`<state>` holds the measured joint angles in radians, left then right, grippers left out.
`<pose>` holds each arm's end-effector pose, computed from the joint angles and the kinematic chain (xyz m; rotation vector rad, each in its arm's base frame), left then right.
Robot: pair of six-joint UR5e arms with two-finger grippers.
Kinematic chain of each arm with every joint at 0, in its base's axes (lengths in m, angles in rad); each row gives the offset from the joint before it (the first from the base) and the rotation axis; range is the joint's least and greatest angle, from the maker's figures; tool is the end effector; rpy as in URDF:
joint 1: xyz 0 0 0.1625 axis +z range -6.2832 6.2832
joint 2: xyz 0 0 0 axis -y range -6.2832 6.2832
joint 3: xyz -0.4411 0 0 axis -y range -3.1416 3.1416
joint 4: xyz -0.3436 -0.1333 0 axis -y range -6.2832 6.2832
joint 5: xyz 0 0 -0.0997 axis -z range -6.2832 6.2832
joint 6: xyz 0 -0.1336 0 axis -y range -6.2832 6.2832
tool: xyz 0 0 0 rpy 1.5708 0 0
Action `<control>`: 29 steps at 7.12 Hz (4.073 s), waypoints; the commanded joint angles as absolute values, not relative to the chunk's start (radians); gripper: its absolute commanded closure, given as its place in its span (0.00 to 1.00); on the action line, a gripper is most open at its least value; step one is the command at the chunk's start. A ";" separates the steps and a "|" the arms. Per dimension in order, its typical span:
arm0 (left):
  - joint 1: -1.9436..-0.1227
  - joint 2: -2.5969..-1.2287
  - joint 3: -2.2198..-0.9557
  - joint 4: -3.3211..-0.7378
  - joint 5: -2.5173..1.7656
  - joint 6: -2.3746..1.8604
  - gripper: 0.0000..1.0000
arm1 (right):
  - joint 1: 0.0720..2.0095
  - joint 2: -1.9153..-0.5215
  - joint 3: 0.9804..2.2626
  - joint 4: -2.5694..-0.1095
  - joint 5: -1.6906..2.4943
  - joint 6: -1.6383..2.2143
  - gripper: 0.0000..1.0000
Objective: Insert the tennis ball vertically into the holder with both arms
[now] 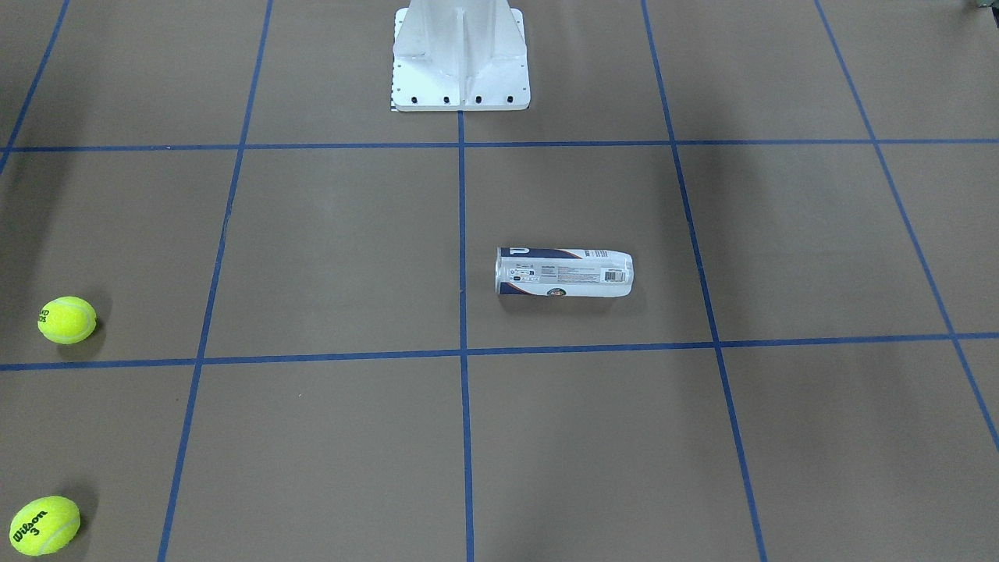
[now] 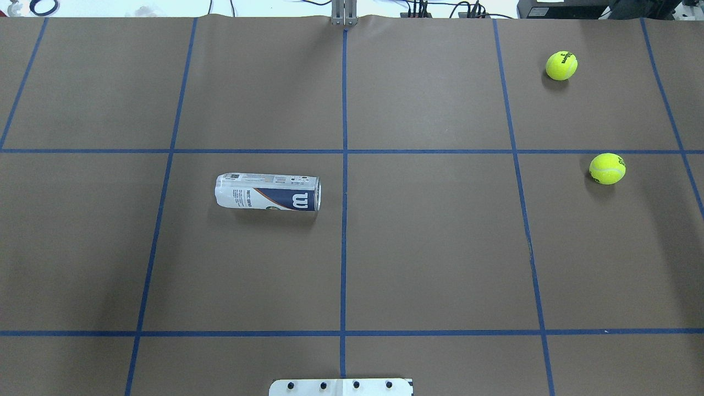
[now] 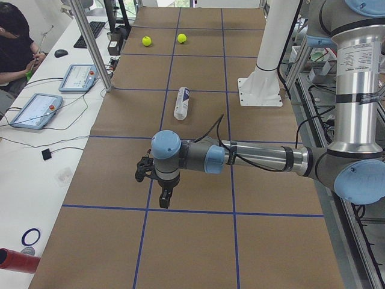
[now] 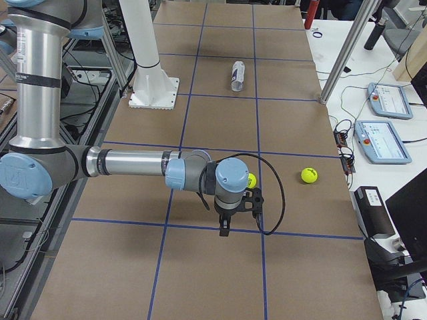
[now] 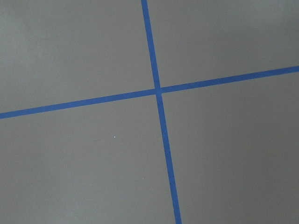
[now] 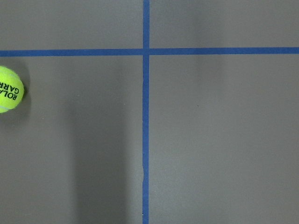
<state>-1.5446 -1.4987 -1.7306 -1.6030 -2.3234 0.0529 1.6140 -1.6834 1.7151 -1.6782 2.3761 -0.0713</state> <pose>-0.0309 -0.4221 0.6572 0.1243 0.7505 0.1204 0.0536 -0.3843 0.6898 -0.0254 -0.8077 0.0039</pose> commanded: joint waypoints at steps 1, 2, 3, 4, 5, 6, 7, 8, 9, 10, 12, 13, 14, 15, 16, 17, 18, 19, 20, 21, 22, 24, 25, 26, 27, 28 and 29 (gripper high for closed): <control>-1.545 -1.499 -1.730 -1.603 -2.325 0.054 0.00 | 1.615 -1.684 1.717 -1.678 2.376 -0.071 0.01; -1.545 -1.499 -1.729 -1.601 -2.324 0.052 0.00 | 1.615 -1.683 1.717 -1.678 2.376 -0.071 0.01; -1.545 -1.499 -1.726 -1.601 -2.327 0.046 0.00 | 1.615 -1.683 1.718 -1.678 2.376 -0.069 0.01; -1.545 -1.500 -1.738 -1.603 -2.329 0.045 0.00 | 1.614 -1.681 1.718 -1.678 2.376 -0.066 0.01; -1.545 -1.503 -1.767 -1.615 -2.329 0.046 0.00 | 1.615 -1.680 1.721 -1.678 2.376 -0.066 0.01; -1.539 -1.523 -1.810 -1.626 -2.330 0.046 0.00 | 1.617 -1.677 1.721 -1.678 2.378 -0.066 0.01; -1.534 -1.528 -1.827 -1.641 -2.332 0.043 0.00 | 1.617 -1.675 1.721 -1.678 2.378 -0.066 0.01; -1.481 -1.613 -1.862 -1.634 -2.321 0.041 0.00 | 1.617 -1.674 1.721 -1.678 2.379 -0.066 0.01; -1.397 -1.725 -1.844 -1.631 -2.306 0.044 0.00 | 1.617 -1.674 1.723 -1.678 2.381 -0.066 0.01; -1.314 -1.800 -1.838 -1.634 -2.271 0.044 0.00 | 1.617 -1.674 1.721 -1.678 2.382 -0.066 0.01; -1.133 -1.871 -1.865 -1.676 -2.266 0.051 0.01 | 1.617 -1.674 1.720 -1.680 2.382 -0.064 0.01; -1.076 -1.934 -1.867 -1.680 -2.275 0.052 0.01 | 1.617 -1.674 1.723 -1.678 2.384 -0.064 0.01; -0.969 -1.998 -1.859 -1.681 -2.267 0.055 0.01 | 1.617 -1.674 1.724 -1.678 2.382 -0.064 0.01; -0.854 -2.093 -1.827 -1.680 -2.261 0.055 0.01 | 1.617 -1.672 1.726 -1.678 2.384 -0.064 0.01; -0.801 -2.197 -1.778 -1.678 -2.231 0.072 0.01 | 1.617 -1.672 1.727 -1.678 2.384 -0.064 0.01; -0.760 -2.268 -1.719 -1.675 -2.182 0.118 0.01 | 1.617 -1.671 1.727 -1.678 2.384 -0.064 0.01; -0.741 -2.313 -1.676 -1.671 -2.154 0.205 0.01 | 1.617 -1.672 1.727 -1.678 2.384 -0.064 0.01; -0.727 -2.336 -1.636 -1.671 -2.140 0.248 0.01 | 1.617 -1.672 1.727 -1.678 2.385 -0.064 0.01; -0.707 -2.371 -1.585 -1.671 -2.119 0.270 0.01 | 1.617 -1.672 1.726 -1.678 2.384 -0.064 0.01; -0.662 -2.394 -1.547 -1.671 -2.046 0.270 0.01 | 1.617 -1.672 1.721 -1.678 2.384 -0.064 0.01; -0.637 -2.398 -1.531 -1.672 -1.998 0.271 0.01 | 1.617 -1.672 1.721 -1.678 2.384 -0.064 0.01; -0.635 -2.404 -1.490 -1.671 -1.994 0.314 0.01 | 1.617 -1.672 1.720 -1.678 2.385 -0.064 0.01; -0.629 -2.407 -1.476 -1.671 -1.993 0.327 0.01 | 1.617 -1.672 1.718 -1.678 2.385 -0.064 0.01; -0.617 -2.407 -1.471 -1.671 -1.970 0.354 0.01 | 1.617 -1.671 1.717 -1.678 2.385 -0.064 0.01; -0.598 -2.408 -1.454 -1.672 -1.939 0.356 0.01 | 1.617 -1.671 1.717 -1.678 2.385 -0.064 0.01; -0.592 -2.407 -1.451 -1.671 -1.936 0.356 0.01 | 1.617 -1.671 1.717 -1.678 2.385 -0.064 0.01; -0.583 -2.407 -1.447 -1.671 -1.936 0.354 0.01 | 1.617 -1.669 1.713 -1.678 2.384 -0.064 0.01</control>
